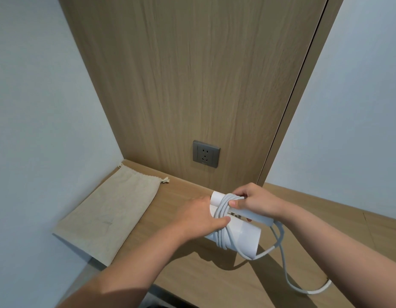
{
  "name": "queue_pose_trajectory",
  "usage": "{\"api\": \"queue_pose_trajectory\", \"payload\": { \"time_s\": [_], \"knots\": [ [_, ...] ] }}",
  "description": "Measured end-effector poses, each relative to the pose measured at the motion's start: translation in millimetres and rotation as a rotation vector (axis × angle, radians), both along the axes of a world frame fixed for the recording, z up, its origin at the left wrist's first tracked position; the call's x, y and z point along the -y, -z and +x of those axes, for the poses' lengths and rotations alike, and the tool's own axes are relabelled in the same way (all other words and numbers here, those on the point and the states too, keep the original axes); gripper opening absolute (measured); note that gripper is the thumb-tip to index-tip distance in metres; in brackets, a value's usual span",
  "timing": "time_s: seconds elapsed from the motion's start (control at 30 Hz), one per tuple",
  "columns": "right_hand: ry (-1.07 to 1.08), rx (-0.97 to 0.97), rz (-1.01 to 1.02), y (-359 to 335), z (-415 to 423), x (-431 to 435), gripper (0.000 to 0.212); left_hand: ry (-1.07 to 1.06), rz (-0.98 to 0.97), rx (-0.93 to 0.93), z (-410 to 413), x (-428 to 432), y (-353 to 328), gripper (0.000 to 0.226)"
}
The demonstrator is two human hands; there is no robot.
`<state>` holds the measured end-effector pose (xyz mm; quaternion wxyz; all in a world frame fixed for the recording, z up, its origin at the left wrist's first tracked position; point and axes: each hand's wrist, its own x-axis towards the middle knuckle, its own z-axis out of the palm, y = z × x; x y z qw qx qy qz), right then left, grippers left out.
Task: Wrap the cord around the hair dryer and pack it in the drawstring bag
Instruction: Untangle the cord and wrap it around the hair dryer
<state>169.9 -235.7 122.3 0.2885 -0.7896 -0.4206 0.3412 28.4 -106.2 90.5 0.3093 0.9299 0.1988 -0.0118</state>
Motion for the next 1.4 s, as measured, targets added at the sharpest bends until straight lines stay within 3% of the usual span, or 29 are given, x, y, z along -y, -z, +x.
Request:
{"api": "queue_pose_trajectory", "payload": {
  "time_s": [0.07,0.2,0.33,0.6,0.73,0.83,1.0,1.07,1.17,1.23,1.3,1.4],
  "knots": [
    [0.007,-0.043,0.002,-1,1,2,0.027,0.029,0.003,0.010,-2,-2,-7,0.044],
    [-0.007,-0.091,-0.008,-1,4,3,0.030,0.058,-0.256,-0.026,-5,-12,-13,0.047],
    [-0.017,-0.086,-0.041,-1,4,0,0.031,0.049,-0.365,-0.046,-2,-15,-7,0.053],
    [0.041,-0.059,-0.127,4,0,-6,0.038,0.052,-0.404,-0.117,2,-8,2,0.055],
    [0.009,-0.117,-0.178,4,6,-8,0.043,0.022,-0.415,-0.091,0,-5,5,0.042],
    [-0.046,-0.383,-0.220,1,23,-1,0.039,-0.006,-0.407,-0.050,-1,-6,8,0.032],
    [-0.014,-0.762,-0.066,16,55,25,0.060,-0.038,-0.532,-0.020,-4,-9,11,0.026],
    [0.071,-0.841,0.002,29,54,36,0.047,-0.068,-0.608,-0.010,-4,-10,12,0.022],
    [0.194,-0.745,0.073,48,38,46,0.029,-0.158,-0.777,0.003,-6,-15,17,0.031],
    [0.255,-0.595,0.094,53,23,47,0.029,-0.244,-0.918,-0.022,-7,-18,20,0.034],
    [0.308,-0.382,0.044,53,9,45,0.037,-0.293,-1.032,-0.054,-7,-21,24,0.038],
    [0.239,-0.013,-0.098,47,-11,40,0.031,-0.356,-1.104,-0.068,-4,-22,24,0.042]
  ]
}}
